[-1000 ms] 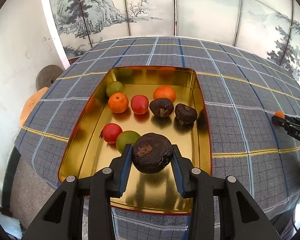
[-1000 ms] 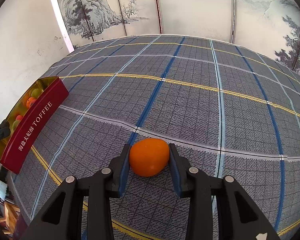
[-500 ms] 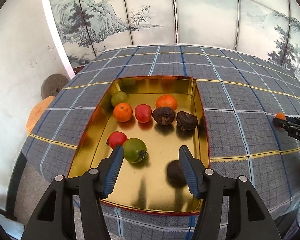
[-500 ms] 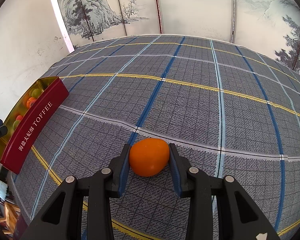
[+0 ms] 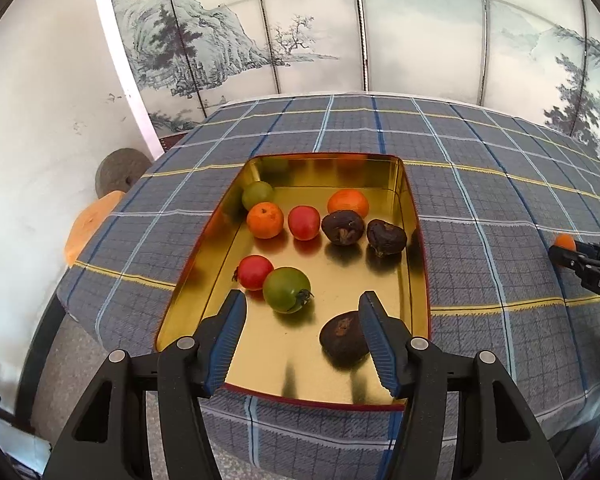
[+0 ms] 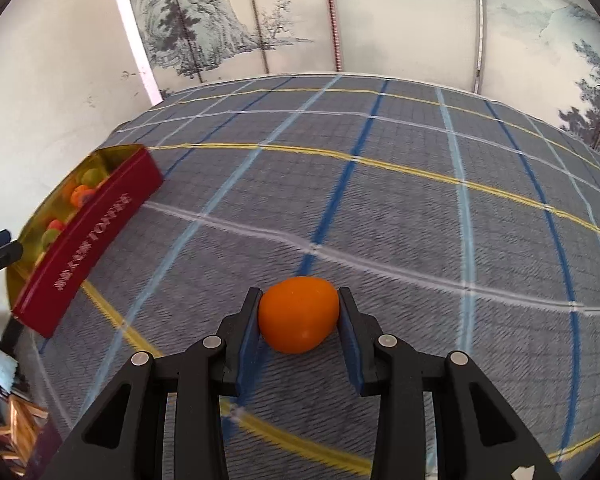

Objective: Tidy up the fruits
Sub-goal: 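Carry the tangerine with the right gripper into the tin and release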

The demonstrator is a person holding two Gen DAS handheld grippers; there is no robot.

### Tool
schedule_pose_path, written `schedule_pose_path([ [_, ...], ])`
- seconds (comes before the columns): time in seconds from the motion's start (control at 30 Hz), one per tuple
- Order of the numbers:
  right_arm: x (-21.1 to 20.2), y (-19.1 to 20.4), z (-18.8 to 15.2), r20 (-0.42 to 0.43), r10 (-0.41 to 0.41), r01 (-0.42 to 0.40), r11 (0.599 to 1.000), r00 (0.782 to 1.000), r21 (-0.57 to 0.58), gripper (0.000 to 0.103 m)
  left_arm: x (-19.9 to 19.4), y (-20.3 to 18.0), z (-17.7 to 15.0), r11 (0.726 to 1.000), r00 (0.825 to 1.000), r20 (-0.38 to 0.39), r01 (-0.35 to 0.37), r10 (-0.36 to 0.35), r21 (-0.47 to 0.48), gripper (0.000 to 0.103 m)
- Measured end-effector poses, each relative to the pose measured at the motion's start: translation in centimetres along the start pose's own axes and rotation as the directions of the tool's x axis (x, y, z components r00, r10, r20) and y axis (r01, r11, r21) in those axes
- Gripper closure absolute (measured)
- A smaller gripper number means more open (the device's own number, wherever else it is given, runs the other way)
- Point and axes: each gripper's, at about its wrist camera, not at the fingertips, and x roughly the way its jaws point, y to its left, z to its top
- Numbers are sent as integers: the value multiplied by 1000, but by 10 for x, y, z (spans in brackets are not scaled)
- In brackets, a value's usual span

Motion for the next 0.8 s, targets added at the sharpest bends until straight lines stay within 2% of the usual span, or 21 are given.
schedule_pose_path([
  [0.33,-27,62,18,43,134,-131,989,990,-65,69,-10,17,-6,999,1000,22,-13,14,-38,43],
  [0.57,-36,134,39,28,264,-254,949,964,-187,69,-16,31,-10,998,999,35,-30,32,-60,43],
  [0.8,-18,194,57,-23,336,-329,906,942,-267,69,-19,50,-14,993,998,37,-42,46,-106,43],
])
